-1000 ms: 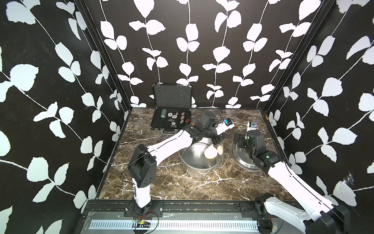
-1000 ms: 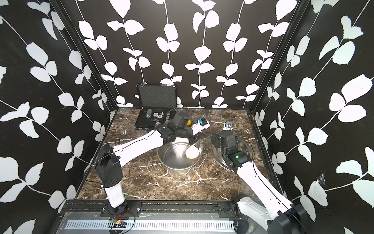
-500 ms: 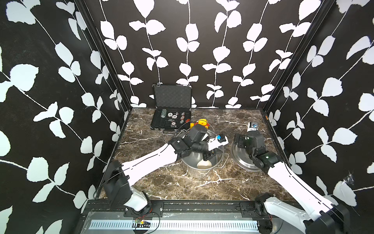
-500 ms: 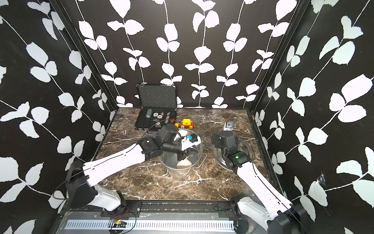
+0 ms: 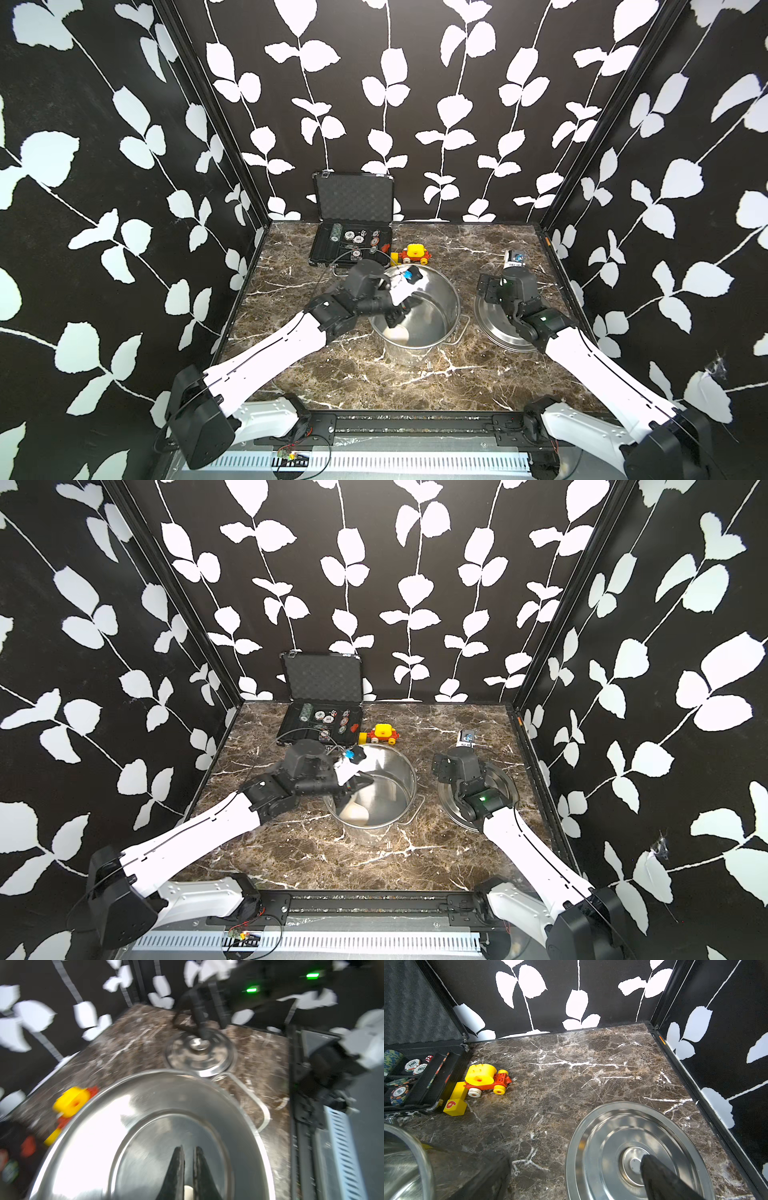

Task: Stir the soup with a spoon
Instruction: Stir the soup in the pan with a stick.

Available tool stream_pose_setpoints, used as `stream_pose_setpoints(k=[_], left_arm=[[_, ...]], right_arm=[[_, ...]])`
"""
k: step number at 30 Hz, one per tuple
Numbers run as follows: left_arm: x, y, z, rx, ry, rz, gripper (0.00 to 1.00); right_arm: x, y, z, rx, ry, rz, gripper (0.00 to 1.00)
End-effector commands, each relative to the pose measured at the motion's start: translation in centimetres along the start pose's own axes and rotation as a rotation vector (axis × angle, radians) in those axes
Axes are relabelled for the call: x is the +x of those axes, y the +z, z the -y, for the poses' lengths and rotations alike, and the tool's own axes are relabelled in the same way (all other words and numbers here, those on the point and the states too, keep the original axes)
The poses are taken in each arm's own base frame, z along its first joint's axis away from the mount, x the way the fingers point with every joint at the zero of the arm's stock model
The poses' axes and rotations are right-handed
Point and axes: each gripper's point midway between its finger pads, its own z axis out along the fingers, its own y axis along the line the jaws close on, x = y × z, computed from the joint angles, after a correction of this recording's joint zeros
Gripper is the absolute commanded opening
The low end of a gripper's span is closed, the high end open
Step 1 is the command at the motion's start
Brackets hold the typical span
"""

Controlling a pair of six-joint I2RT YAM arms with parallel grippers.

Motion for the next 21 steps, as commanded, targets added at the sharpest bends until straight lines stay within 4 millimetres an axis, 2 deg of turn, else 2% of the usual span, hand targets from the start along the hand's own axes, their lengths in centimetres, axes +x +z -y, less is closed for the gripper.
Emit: stream_pose_setpoints(k=[1, 3, 6, 12, 17, 21], left_arm=[[-1.8, -1.3, -2.2, -0.088, -0.024, 0.088, 0.00], [-1.9, -1.2, -3.3, -0.111, -0.043, 0.108, 0.00], [-2.0, -1.2, -6.3, -0.193, -0.066, 0.127, 0.00], [-2.5, 0.1, -11.9, -0.377, -0.117, 0.088, 0.00], [-3.5, 1.9, -13.9, -0.400, -0.102, 0.061, 0.00], [-5.0, 4.0, -14.1, -0.328, -0.098, 0.076, 0.00]], right_arm=[[-2.1, -0.3, -0.4, -0.014, 0.031, 0.056, 0.99], [-2.1, -0.3, -0.4, -0.015, 0.032, 0.056, 0.99], [-2.0, -0.4, -0.4, -0.014, 0.031, 0.055, 0.99], [-1.9, -0.5, -0.1, -0.007, 0.027, 0.055, 0.99], [-1.7, -0.7, 0.1, -0.001, 0.023, 0.059, 0.99], [-1.5, -0.7, 0.4, 0.005, 0.023, 0.057, 0.99]])
